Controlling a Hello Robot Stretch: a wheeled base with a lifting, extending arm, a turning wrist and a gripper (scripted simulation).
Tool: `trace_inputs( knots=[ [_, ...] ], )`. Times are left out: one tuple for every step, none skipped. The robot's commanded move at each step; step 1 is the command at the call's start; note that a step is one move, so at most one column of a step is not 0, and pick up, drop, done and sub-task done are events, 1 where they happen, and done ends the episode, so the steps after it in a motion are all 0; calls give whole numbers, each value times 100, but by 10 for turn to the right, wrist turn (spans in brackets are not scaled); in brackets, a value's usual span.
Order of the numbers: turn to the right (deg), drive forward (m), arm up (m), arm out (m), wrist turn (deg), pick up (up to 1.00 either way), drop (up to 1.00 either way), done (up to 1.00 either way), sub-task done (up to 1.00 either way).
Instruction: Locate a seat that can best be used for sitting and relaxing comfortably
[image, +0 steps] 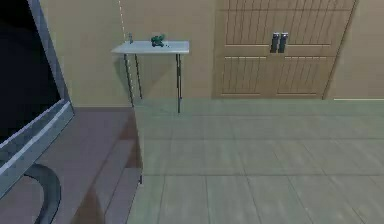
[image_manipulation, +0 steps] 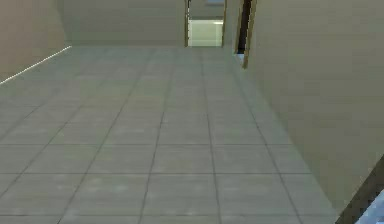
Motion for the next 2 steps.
trace_inputs(
  knots=[
    [450, 0, 0, 0, 0, 0, 0, 0, 0],
    [450, 0, 0, 0, 0, 0, 0, 0, 0]
  ],
)
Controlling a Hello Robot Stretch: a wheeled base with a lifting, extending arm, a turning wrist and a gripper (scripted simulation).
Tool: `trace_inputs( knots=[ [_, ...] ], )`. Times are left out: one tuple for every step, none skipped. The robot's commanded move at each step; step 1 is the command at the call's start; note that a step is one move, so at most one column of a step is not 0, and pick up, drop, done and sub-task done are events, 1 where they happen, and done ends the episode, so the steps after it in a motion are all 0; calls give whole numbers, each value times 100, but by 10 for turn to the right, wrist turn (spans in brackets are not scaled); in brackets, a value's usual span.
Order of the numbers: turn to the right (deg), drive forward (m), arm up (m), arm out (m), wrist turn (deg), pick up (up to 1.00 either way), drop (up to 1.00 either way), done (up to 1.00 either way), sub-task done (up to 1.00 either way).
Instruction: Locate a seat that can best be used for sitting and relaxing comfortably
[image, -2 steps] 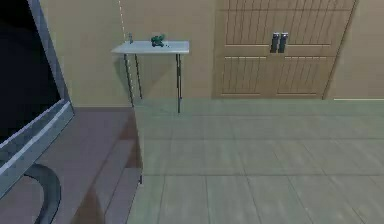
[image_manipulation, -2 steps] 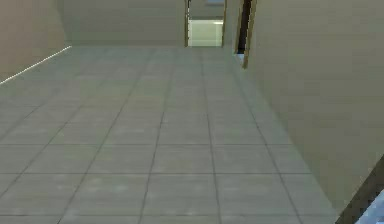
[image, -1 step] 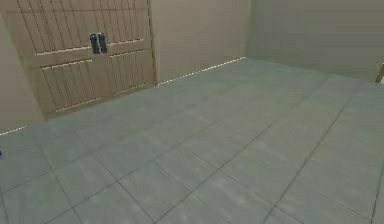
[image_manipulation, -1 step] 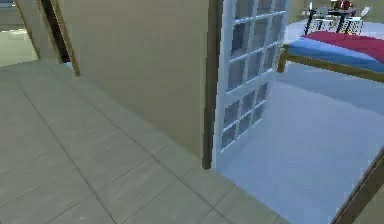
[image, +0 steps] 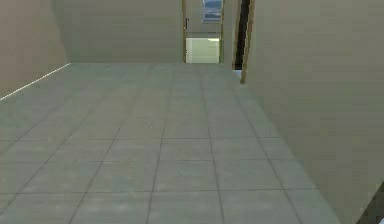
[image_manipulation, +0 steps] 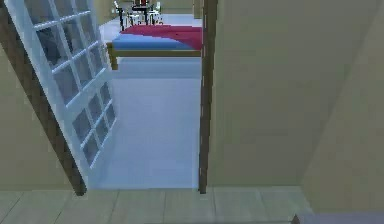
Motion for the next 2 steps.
trace_inputs(
  knots=[
    [450, 0, 0, 0, 0, 0, 0, 0, 0],
    [300, 0, 0, 0, 0, 0, 0, 0, 0]
  ],
)
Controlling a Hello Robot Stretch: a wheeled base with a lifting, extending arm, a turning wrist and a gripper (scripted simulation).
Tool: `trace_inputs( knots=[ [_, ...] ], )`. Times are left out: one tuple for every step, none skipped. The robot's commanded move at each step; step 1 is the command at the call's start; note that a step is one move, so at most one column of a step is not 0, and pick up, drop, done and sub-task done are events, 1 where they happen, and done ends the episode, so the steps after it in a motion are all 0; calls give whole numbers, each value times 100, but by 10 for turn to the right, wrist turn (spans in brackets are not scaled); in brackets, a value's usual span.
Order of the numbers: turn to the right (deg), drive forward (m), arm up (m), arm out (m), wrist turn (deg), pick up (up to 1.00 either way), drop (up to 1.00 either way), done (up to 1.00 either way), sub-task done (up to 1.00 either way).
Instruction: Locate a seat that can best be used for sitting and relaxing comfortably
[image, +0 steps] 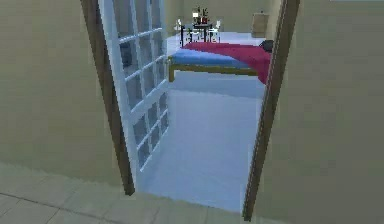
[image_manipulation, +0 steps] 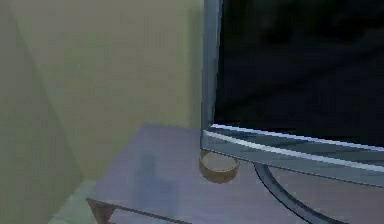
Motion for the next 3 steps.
trace_inputs(
  knots=[
    [0, 100, 0, 0, 0, 0, 0, 0, 0],
    [90, 0, 0, 0, 0, 0, 0, 0, 0],
    [0, 30, 0, 0, 0, 0, 0, 0, 0]
  ],
)
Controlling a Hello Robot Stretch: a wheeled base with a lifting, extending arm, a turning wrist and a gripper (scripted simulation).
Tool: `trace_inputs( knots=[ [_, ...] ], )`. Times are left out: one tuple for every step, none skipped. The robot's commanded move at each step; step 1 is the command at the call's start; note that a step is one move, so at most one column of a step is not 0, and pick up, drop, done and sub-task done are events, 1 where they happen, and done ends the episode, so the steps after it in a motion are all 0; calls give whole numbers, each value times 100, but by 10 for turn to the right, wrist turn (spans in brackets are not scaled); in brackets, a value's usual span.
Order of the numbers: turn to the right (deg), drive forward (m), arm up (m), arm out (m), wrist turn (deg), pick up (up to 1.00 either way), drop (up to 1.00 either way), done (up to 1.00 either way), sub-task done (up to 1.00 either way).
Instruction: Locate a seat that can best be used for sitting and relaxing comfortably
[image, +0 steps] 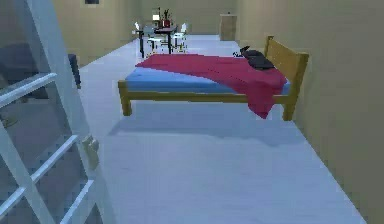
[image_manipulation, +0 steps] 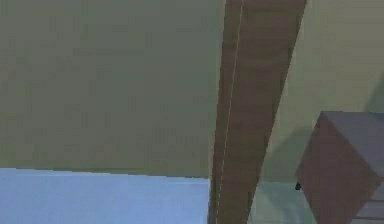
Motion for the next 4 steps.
trace_inputs(
  knots=[
    [-30, 0, 0, 0, 0, 0, 0, 0, 0],
    [0, 100, 0, 0, 0, 0, 0, 0, 0],
    [0, 55, 0, 0, 0, 0, 0, 0, 0],
    [-450, 0, 0, 0, 0, 0, 0, 0, 0]
  ],
)
